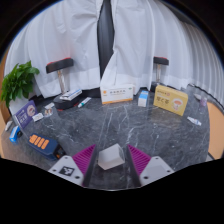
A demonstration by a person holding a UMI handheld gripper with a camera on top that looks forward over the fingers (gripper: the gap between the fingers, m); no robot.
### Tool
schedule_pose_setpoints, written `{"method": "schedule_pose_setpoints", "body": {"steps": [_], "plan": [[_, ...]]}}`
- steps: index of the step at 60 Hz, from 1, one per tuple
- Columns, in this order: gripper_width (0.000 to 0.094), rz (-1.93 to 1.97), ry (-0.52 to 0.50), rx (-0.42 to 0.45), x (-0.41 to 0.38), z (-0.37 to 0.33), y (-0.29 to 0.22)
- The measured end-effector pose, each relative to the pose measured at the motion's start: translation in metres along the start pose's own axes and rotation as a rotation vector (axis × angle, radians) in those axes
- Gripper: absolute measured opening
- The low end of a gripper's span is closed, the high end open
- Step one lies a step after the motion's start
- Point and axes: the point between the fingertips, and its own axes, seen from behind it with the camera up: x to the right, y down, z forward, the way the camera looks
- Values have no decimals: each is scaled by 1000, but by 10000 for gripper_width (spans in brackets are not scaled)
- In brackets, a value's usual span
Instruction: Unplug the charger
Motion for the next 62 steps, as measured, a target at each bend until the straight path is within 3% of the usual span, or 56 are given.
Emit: {"method": "schedule_pose_setpoints", "body": {"steps": [2,5,17,32,44,62], "plan": [[763,-16,9,-3,10,-2,-3],[859,-43,24,1,20,-7,-6],[849,-132,58,13,30,-62,-22],[849,-156,83,81,-22,-201,-35],[850,-158,143,97,-52,-298,-16],[851,-162,191,115,-66,-368,-4]]}}
